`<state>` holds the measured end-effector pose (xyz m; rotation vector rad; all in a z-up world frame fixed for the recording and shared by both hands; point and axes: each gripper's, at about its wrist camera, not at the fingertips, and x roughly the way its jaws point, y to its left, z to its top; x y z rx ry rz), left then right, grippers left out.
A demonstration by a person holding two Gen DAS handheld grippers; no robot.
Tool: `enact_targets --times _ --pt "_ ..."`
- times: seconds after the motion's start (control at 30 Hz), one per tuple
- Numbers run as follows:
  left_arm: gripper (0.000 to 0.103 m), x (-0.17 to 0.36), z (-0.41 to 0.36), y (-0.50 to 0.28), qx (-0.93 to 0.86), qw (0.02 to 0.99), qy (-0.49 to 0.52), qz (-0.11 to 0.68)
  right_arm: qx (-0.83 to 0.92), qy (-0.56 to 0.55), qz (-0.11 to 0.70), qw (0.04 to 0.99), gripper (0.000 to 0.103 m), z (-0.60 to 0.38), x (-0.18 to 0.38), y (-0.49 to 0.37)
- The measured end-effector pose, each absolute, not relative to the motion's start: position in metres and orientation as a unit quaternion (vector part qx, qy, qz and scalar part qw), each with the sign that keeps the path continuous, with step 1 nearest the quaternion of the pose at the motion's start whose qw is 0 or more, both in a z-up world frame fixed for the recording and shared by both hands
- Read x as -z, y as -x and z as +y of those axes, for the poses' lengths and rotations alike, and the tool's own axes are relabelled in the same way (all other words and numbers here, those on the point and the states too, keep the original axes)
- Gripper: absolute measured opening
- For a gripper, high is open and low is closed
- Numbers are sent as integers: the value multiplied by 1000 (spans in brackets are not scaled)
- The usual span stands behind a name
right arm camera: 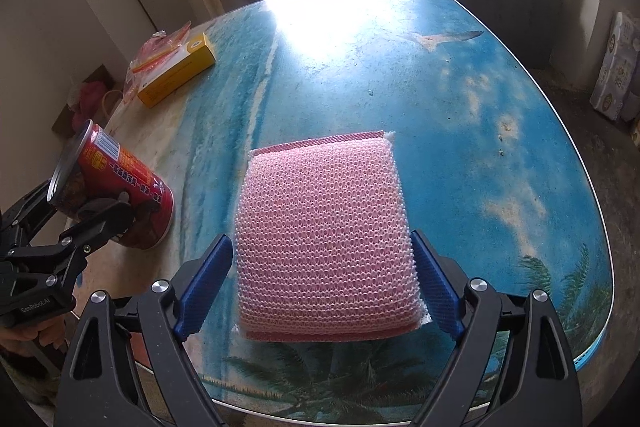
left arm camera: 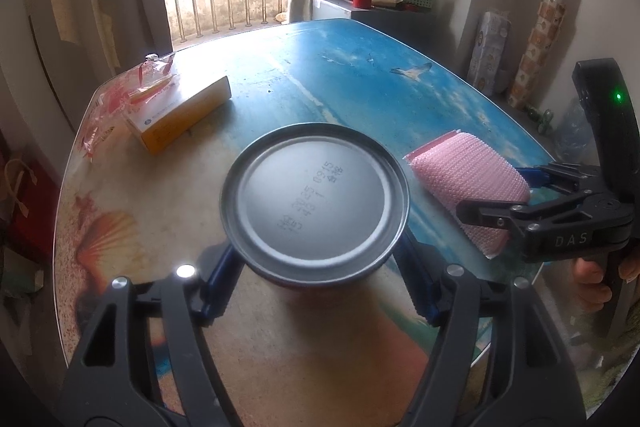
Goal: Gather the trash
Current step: 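Hold the red can and pink sponge raised above the table with both tools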
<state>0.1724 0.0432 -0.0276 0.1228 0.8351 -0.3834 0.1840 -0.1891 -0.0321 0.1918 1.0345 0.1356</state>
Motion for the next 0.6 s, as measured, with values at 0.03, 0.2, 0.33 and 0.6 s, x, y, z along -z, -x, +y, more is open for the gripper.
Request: enact_targets --times 0.03,0.2,0.33,0.6 --pt "68 29 42 -173 184 895 -62 402 -63 -91 494 862 87 -188 32 -185" --pt "68 35 37 -175 172 895 -84 402 -54 -73 495 864 87 -181 31 -188" --pt "67 38 34 -176 166 894 -88 408 -42 -71 506 858 87 -181 34 -189" --pt "63 42 34 -178 157 891 -78 419 -44 -80 504 859 81 -184 33 -186"
